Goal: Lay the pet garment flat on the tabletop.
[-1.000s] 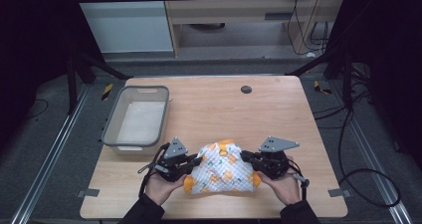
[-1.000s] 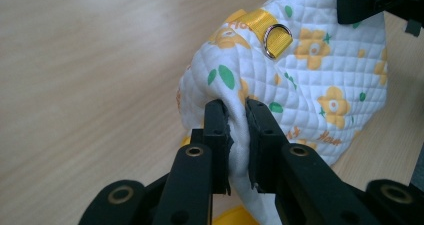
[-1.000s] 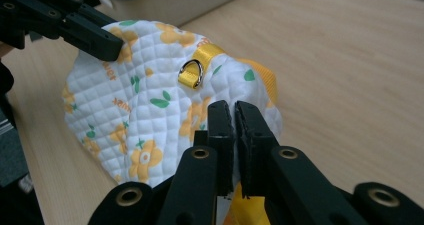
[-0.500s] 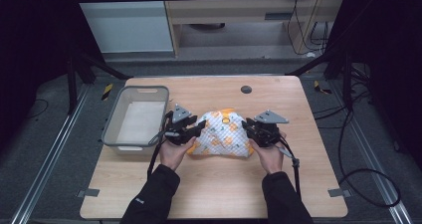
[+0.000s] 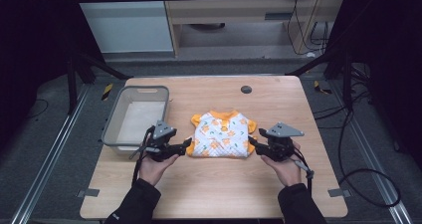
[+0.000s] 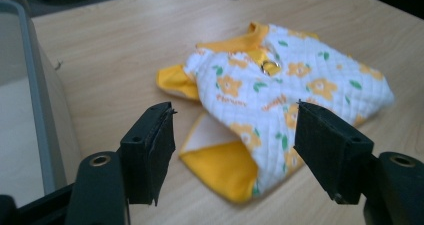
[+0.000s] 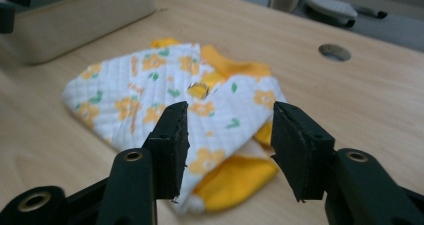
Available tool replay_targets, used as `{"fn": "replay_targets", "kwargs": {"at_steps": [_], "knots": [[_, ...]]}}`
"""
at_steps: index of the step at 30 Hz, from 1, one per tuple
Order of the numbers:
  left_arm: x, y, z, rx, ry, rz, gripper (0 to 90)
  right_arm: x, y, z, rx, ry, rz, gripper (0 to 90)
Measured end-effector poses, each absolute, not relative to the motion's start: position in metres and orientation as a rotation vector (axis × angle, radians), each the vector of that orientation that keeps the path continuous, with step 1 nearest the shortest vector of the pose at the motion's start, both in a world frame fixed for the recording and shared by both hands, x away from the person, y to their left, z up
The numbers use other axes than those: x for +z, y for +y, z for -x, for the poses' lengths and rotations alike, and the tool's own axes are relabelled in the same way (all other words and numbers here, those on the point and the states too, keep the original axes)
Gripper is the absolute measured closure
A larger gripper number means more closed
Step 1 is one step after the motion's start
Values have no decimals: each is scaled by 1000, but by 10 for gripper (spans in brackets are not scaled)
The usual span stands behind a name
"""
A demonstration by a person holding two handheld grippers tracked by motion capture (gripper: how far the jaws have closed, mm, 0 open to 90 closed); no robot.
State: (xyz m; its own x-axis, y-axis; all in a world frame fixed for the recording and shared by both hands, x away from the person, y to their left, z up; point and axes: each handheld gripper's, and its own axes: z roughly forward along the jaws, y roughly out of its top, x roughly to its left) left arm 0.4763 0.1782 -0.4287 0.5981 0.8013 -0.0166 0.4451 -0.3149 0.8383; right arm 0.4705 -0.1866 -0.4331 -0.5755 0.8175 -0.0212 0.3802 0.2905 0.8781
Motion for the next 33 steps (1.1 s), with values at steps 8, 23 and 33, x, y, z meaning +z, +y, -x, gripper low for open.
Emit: {"fn": "replay_targets", "kwargs": {"at_steps": [8,23,33], "knots": [[-463,175,-470,515,998,-2061,322,-469,-186,-453,1187,2207,-1052,453],[-488,152,-481,544,928,-2159,423,-499,-163,-466,1081,2312,-1019,489],[-495,149,-487,423,978,-2179,748,-500,-164,-473,1031,2330,-1056,805]]}}
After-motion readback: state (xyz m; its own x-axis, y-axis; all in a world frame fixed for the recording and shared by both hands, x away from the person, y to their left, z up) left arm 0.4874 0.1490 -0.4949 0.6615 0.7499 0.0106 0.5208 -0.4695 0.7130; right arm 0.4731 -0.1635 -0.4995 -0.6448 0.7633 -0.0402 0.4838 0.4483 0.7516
